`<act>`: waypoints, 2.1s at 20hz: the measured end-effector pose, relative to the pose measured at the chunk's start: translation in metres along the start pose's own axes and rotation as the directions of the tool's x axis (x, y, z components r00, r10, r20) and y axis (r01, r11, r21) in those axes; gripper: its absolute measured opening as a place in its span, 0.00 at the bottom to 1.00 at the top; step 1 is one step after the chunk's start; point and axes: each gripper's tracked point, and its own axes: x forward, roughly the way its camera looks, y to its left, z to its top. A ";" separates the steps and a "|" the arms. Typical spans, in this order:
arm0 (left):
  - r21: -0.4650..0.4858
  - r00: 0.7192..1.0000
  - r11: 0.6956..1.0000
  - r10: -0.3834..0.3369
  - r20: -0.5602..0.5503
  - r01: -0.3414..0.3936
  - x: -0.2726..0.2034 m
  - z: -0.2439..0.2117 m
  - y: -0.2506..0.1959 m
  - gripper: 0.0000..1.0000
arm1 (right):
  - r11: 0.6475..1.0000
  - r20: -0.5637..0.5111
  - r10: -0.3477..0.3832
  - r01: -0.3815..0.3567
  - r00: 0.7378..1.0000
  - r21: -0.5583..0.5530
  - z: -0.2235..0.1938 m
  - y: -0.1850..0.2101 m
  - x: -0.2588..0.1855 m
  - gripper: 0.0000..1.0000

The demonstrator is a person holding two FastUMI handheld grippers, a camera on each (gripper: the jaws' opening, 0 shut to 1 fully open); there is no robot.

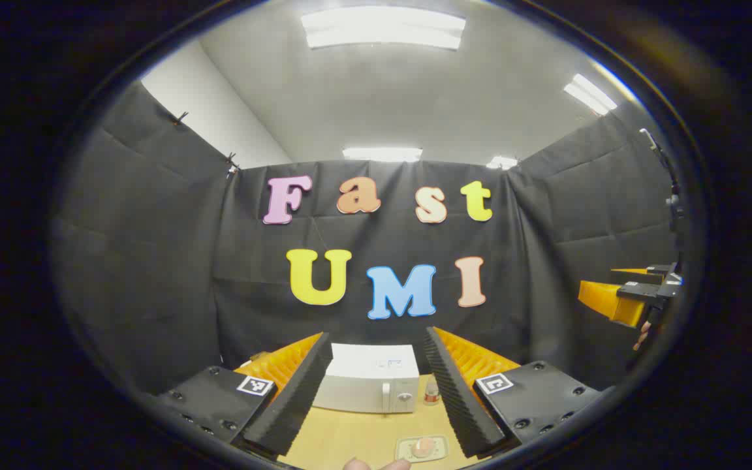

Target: Open the microwave oven with the left hand, put the food in, and close the microwave oven.

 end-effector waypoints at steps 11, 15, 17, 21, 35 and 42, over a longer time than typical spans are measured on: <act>-0.008 1.000 1.000 0.012 -0.007 -0.012 -0.009 0.003 -0.005 0.95 | 1.000 0.000 0.010 -0.010 1.000 -0.005 0.000 -0.001 -0.006 0.96; 0.000 1.000 1.000 0.019 -0.011 -0.019 -0.010 0.000 -0.009 0.95 | 1.000 -0.002 0.015 -0.015 1.000 -0.012 -0.001 -0.001 -0.006 0.96; 0.001 1.000 1.000 0.016 -0.013 -0.016 -0.010 -0.001 -0.014 0.95 | 1.000 -0.002 0.016 -0.016 1.000 -0.008 0.000 -0.001 -0.006 0.96; 0.009 0.999 1.000 0.022 -0.023 -0.022 -0.006 -0.004 -0.024 0.95 | 1.000 -0.004 0.009 -0.009 1.000 -0.008 -0.002 -0.001 -0.006 0.96; 0.021 0.992 0.999 0.046 -0.118 -0.044 0.043 -0.080 -0.073 0.95 | 0.999 -0.070 0.004 -0.001 0.998 0.037 -0.024 -0.013 0.028 0.96; -0.002 0.988 0.999 -0.042 -0.150 0.042 0.137 -0.161 -0.043 0.95 | 0.983 -0.078 -0.176 0.171 0.981 -0.066 -0.038 0.006 0.071 0.96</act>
